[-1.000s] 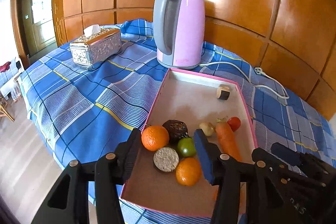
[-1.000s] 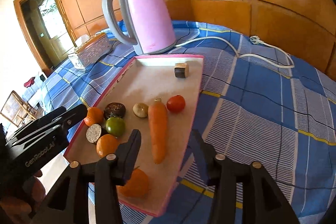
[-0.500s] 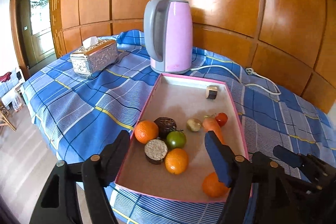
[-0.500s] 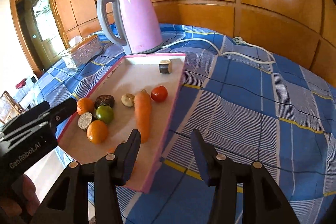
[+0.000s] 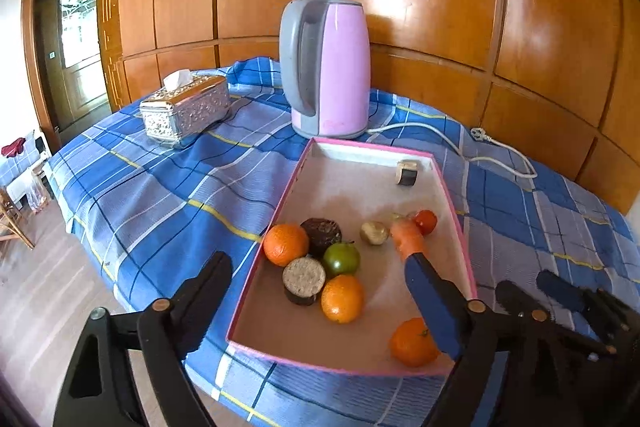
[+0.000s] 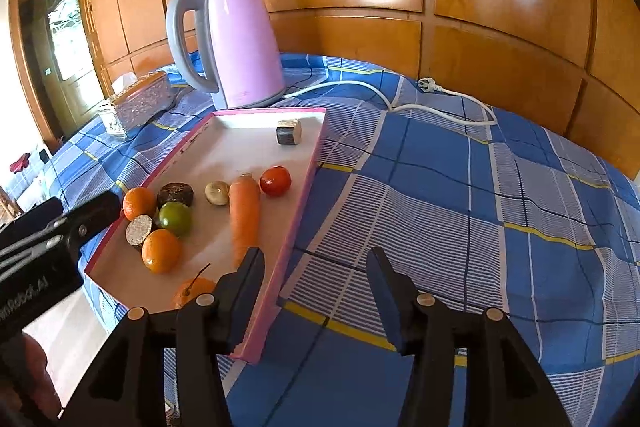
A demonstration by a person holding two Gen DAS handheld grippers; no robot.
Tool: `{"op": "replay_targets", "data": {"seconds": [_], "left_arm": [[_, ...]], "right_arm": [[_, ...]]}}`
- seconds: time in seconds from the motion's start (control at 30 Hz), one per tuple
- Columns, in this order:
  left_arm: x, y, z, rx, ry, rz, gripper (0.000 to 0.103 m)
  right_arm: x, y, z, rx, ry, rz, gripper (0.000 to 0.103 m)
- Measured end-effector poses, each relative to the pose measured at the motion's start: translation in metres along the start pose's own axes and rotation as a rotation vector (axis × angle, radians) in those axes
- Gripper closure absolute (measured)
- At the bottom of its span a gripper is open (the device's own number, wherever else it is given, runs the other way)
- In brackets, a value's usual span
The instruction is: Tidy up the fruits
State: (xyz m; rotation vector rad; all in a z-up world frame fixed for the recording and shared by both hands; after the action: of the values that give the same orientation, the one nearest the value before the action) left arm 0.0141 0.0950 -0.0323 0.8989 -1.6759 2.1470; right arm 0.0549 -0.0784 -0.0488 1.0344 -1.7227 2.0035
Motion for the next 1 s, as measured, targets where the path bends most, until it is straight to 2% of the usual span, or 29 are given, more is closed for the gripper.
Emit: {"op": "replay_targets", "data": {"seconds": [0.3, 1.0], "left_arm": [[-0.007, 0.01, 0.007, -0.021, 0.006, -0.025, 0.012], [-0.005, 0.009, 0.008, -0.011, 0.016, -0.029, 0.012]], "right_arm": [[0.001, 0.004, -0.007, 0.03, 0.007, 0.011, 0.049], [0.004, 0.003, -0.01, 0.044, 0.016, 0.015, 0.049]]}}
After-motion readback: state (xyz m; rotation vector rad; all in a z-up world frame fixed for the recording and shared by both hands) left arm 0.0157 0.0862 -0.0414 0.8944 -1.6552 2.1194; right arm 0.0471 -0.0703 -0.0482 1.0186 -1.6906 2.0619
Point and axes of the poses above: each gripper's, at about its wrist camera, not at the fingertips, and x roughly against the way its jaws point, z to its right, y to its underside, the point moved 4 cm from there along -x, roughly the way its jaws point, and after that the axes turned 6 degrees about x, right-handed, at the moved point
